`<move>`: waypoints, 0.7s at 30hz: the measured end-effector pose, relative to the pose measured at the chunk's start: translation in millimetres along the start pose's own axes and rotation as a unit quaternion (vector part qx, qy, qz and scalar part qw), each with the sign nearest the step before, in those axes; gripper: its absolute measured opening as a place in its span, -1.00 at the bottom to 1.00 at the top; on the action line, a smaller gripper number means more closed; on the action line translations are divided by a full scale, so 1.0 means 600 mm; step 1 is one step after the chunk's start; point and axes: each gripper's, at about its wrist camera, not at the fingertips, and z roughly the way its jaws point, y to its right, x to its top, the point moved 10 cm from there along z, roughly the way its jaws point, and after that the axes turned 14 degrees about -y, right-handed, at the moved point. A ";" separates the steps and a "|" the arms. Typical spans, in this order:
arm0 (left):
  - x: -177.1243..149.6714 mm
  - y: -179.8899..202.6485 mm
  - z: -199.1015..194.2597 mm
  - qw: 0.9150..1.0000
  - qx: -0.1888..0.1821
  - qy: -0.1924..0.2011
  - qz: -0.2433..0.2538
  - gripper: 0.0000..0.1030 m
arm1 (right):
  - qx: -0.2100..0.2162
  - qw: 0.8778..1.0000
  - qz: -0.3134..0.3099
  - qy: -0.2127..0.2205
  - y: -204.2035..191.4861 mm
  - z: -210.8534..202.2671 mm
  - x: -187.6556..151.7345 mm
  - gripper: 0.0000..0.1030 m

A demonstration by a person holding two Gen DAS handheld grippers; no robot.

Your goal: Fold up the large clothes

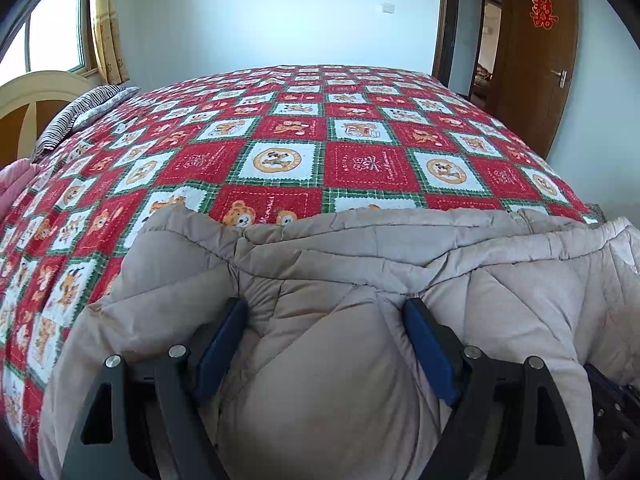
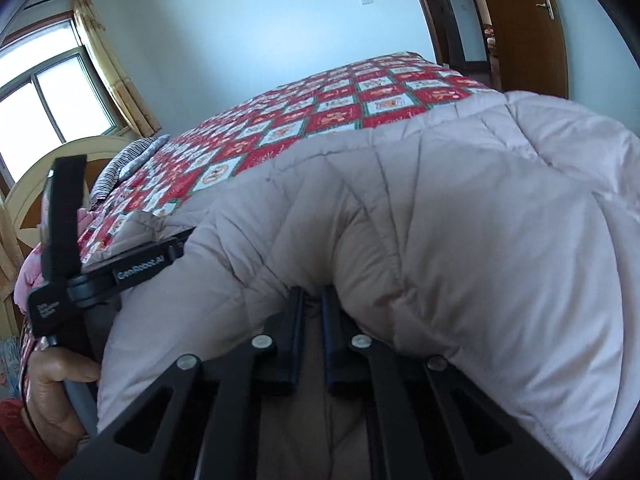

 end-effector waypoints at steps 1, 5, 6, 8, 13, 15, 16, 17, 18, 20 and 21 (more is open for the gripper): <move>-0.003 -0.001 -0.006 1.000 0.004 -0.003 0.002 0.59 | -0.008 1.000 -0.004 0.000 -0.002 0.002 -0.001 -0.86; -0.031 -0.017 -0.075 1.000 0.018 0.008 0.004 0.59 | -0.016 1.000 -0.006 -0.002 -0.001 0.004 0.000 -0.86; -0.040 -0.021 -0.095 1.000 0.021 0.015 0.005 0.59 | -0.016 1.000 -0.007 -0.002 -0.001 0.004 0.000 -0.86; -0.068 -0.031 -0.137 0.999 0.021 0.030 0.010 0.59 | -0.018 1.000 -0.008 -0.001 -0.001 0.004 0.001 -0.86; -0.194 -0.119 -0.217 0.997 -0.024 0.049 -0.063 0.59 | -0.030 0.999 -0.013 0.001 -0.003 0.003 0.002 -0.86; -0.255 -0.169 -0.234 0.989 -0.049 0.057 -0.128 0.59 | -0.038 0.999 -0.017 0.002 -0.004 0.003 0.002 -0.86; -0.285 -0.187 -0.237 0.984 -0.071 0.054 -0.157 0.59 | -0.039 0.999 -0.018 0.002 -0.005 0.004 0.003 -0.86; -0.303 -0.194 -0.237 0.980 -0.090 0.050 -0.172 0.59 | -0.040 0.999 -0.018 0.002 -0.005 0.005 0.003 -0.86; -0.323 -0.200 -0.238 0.975 -0.107 0.047 -0.188 0.59 | -0.040 0.999 -0.018 0.002 -0.005 0.005 0.004 -0.86; -0.343 -0.192 -0.241 0.969 -0.127 0.056 -0.203 0.59 | -0.041 0.999 -0.018 0.002 -0.007 0.005 0.004 -0.86; -0.342 -0.179 -0.240 0.968 -0.139 0.060 -0.201 0.59 | -0.044 0.999 -0.020 0.002 -0.007 0.005 0.004 -0.86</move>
